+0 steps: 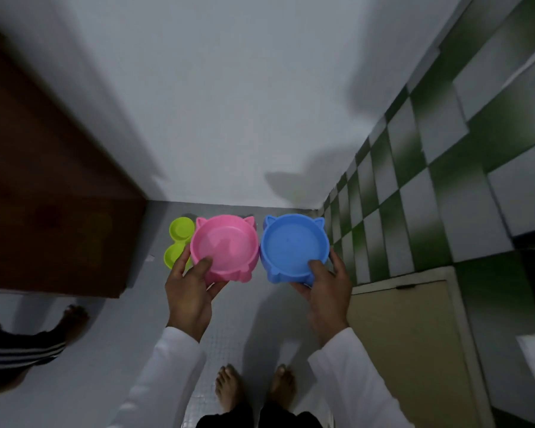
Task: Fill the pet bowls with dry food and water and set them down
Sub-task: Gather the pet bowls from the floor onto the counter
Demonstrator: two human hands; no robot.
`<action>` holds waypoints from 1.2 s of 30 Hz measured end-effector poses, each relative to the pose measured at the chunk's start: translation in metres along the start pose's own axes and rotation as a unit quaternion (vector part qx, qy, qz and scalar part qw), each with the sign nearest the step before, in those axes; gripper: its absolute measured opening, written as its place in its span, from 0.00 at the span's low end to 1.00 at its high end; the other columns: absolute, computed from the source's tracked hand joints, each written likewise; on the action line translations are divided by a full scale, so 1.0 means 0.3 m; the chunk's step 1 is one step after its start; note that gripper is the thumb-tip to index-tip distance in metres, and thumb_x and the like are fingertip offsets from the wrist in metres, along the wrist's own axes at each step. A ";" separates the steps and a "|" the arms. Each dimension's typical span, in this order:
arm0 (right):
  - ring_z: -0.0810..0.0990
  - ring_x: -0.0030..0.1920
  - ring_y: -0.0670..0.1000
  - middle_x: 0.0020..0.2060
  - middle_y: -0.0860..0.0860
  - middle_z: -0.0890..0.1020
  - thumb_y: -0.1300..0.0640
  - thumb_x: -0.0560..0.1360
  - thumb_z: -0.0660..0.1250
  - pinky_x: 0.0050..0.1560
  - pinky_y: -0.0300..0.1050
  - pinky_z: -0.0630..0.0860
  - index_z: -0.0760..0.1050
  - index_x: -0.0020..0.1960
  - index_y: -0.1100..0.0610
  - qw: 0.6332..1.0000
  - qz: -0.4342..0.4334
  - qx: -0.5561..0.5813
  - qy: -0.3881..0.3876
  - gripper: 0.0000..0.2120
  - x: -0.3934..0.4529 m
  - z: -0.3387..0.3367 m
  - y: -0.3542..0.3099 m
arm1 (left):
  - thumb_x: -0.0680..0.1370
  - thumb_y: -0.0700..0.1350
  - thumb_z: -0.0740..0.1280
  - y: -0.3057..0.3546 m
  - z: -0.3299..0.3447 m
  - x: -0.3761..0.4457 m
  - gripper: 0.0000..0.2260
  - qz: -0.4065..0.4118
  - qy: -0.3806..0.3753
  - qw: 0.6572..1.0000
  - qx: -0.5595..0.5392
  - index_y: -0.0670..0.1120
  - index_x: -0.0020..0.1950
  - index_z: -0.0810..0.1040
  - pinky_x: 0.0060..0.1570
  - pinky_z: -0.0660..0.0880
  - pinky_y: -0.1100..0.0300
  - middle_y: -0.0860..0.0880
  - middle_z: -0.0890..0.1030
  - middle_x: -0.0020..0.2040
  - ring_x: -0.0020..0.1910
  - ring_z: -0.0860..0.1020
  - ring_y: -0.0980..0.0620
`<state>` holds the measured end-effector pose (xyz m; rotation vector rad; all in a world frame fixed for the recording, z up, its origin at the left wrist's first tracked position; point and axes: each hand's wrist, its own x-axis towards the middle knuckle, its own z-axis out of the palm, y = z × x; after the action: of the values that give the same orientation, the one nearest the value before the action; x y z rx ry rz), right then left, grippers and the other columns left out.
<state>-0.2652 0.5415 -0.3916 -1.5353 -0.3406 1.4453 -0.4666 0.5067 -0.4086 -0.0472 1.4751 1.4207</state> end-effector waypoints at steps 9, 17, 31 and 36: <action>0.82 0.57 0.57 0.57 0.48 0.81 0.66 0.76 0.69 0.40 0.51 0.84 0.78 0.65 0.47 0.998 -0.049 0.033 -0.020 0.22 -0.281 0.001 -0.307 | 0.78 0.36 0.71 0.237 0.092 -0.289 0.26 0.033 -0.029 0.999 -0.023 0.53 0.75 0.74 0.51 0.83 0.38 0.43 0.78 0.68 0.60 0.81 0.37; 0.83 0.55 0.57 0.56 0.48 0.82 0.64 0.75 0.72 0.42 0.54 0.84 0.80 0.59 0.42 0.993 -0.094 0.067 -0.032 0.19 -0.401 -0.035 -0.479 | 0.78 0.35 0.70 0.353 0.190 -0.447 0.23 0.065 -0.067 0.995 -0.047 0.50 0.72 0.77 0.52 0.83 0.39 0.44 0.80 0.65 0.58 0.82 0.40; 0.85 0.51 0.55 0.55 0.50 0.83 0.63 0.76 0.72 0.38 0.49 0.83 0.77 0.68 0.50 0.978 -0.161 0.127 0.024 0.22 -0.574 -0.192 -0.610 | 0.78 0.34 0.70 0.372 0.307 -0.665 0.25 0.069 -0.152 0.985 -0.035 0.51 0.74 0.75 0.51 0.84 0.40 0.42 0.80 0.63 0.59 0.83 0.39; 0.83 0.56 0.56 0.57 0.46 0.81 0.63 0.76 0.72 0.42 0.54 0.85 0.77 0.67 0.46 0.965 -0.206 0.143 0.078 0.22 -0.648 -0.268 -0.608 | 0.77 0.33 0.71 0.360 0.368 -0.724 0.26 0.045 -0.205 0.978 -0.016 0.48 0.73 0.75 0.45 0.85 0.42 0.42 0.81 0.61 0.57 0.83 0.38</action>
<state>-0.1724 0.4511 -0.1452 -1.2446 -0.3178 0.9924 -0.3681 0.4930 -0.1612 0.2822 1.1242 1.4251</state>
